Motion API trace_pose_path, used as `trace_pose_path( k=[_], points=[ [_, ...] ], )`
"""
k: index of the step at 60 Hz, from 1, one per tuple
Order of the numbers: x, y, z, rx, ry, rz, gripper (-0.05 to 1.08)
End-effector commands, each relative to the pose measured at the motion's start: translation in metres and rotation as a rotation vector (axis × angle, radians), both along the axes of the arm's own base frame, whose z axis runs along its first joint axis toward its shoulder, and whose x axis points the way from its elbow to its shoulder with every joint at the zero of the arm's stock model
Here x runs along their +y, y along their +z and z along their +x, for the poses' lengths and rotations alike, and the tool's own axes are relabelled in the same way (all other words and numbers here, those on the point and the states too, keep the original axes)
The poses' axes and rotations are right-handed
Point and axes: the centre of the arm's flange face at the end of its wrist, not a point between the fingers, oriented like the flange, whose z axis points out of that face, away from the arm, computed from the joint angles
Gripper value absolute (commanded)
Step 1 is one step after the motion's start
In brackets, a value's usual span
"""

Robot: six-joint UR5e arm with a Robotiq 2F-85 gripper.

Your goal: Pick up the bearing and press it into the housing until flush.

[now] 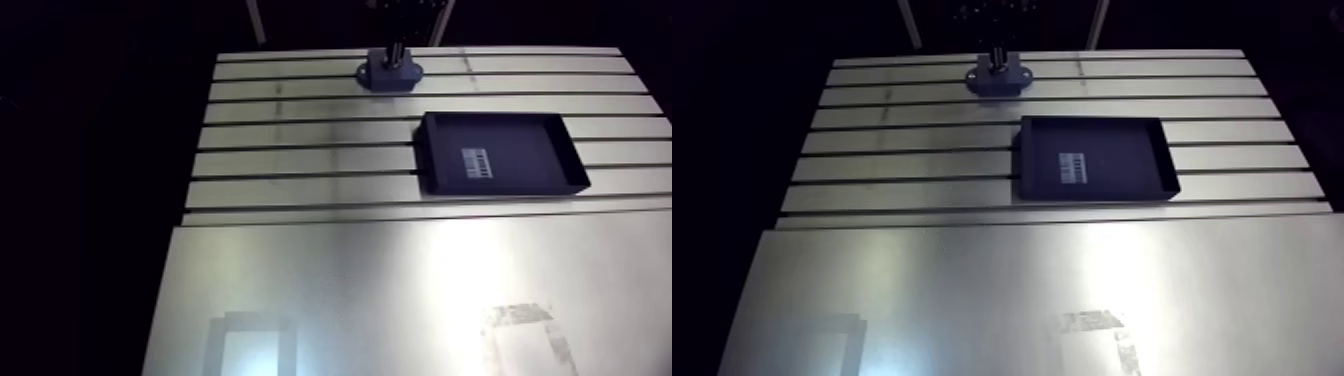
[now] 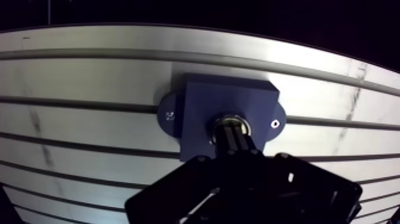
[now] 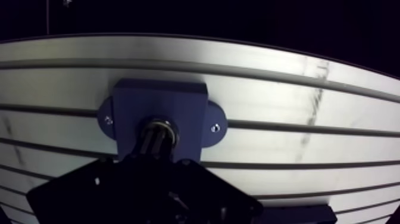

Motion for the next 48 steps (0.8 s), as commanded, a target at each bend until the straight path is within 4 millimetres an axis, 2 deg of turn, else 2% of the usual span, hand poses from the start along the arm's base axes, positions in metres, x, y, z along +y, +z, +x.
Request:
trace_pose_path(
  k=[1,48],
  points=[
    [-0.0011,0.0,0.001,-0.001,0.002,0.0,1.08],
    [-0.0022,-0.0009,0.001,-0.001,0.003,0.0,1.08]
  ],
)
